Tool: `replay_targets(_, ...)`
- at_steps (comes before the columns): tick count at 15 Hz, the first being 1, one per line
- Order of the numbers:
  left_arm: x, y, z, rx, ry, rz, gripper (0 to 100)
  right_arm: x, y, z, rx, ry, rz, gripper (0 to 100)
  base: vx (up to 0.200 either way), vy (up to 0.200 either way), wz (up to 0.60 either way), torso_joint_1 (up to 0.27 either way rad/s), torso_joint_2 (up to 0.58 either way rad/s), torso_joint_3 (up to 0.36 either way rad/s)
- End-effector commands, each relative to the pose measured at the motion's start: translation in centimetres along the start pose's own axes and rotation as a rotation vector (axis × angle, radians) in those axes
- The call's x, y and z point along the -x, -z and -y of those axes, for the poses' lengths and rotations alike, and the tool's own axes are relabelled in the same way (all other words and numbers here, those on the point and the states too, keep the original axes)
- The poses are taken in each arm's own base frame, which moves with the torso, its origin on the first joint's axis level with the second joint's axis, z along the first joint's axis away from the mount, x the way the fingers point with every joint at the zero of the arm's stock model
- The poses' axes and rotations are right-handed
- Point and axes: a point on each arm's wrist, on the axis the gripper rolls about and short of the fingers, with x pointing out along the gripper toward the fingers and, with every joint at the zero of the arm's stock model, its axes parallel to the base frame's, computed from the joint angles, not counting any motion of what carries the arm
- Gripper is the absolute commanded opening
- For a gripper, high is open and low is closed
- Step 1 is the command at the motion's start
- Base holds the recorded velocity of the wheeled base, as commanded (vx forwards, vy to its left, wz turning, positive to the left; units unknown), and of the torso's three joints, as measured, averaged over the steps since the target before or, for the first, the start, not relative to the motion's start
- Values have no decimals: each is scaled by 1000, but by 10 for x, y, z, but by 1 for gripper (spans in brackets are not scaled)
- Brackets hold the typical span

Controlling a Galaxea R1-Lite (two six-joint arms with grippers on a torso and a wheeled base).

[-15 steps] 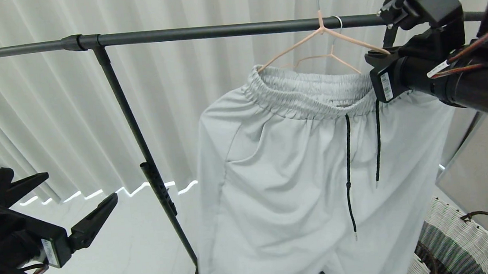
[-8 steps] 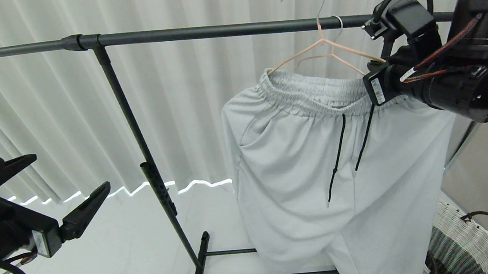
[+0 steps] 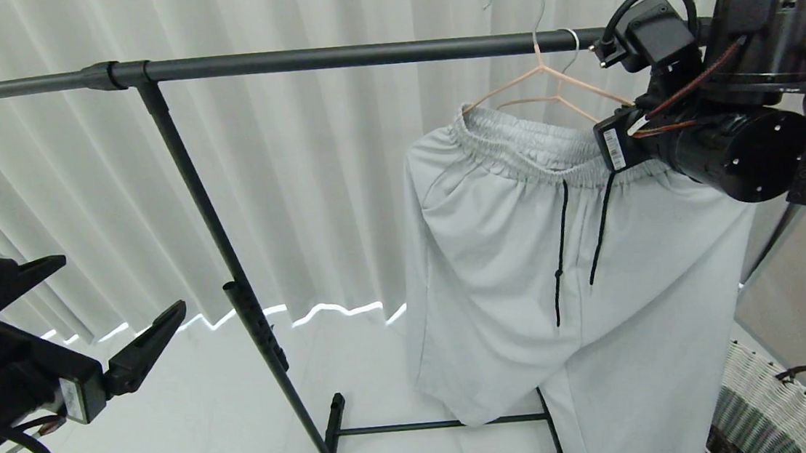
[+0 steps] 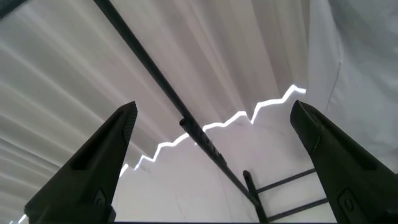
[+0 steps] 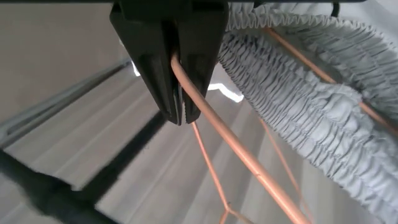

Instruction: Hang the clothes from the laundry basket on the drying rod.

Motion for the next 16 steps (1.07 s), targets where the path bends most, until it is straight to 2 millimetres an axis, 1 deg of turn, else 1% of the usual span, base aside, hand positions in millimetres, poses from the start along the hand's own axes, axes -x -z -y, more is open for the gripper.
replay_targets(1, -1, 0, 0, 0, 1, 1, 100, -1, 1, -2, 3, -2, -3, 0, 200, 0, 0, 12, 2, -2)
replay_targets(4, 0, 1, 1, 1, 8, 0, 100, -3, 3, -7, 9, -2, -12, 0, 200, 0, 0, 1, 1, 1)
replay_targets(9, -1, 1, 3, -3, 23, 3, 100, -3, 3, -22, 19, 60, -44, 0, 0, 0, 0, 0, 0, 0)
replay_targets(12, -1, 0, 3, -3, 21, 3, 100, -10, -1, -30, 14, 93, -47, 0, 0, 0, 0, 0, 0, 0)
replay_targets(16, -1, 0, 3, -3, 20, 7, 100, -7, 0, -51, 40, 64, -58, 0, 0, 0, 0, 0, 0, 0)
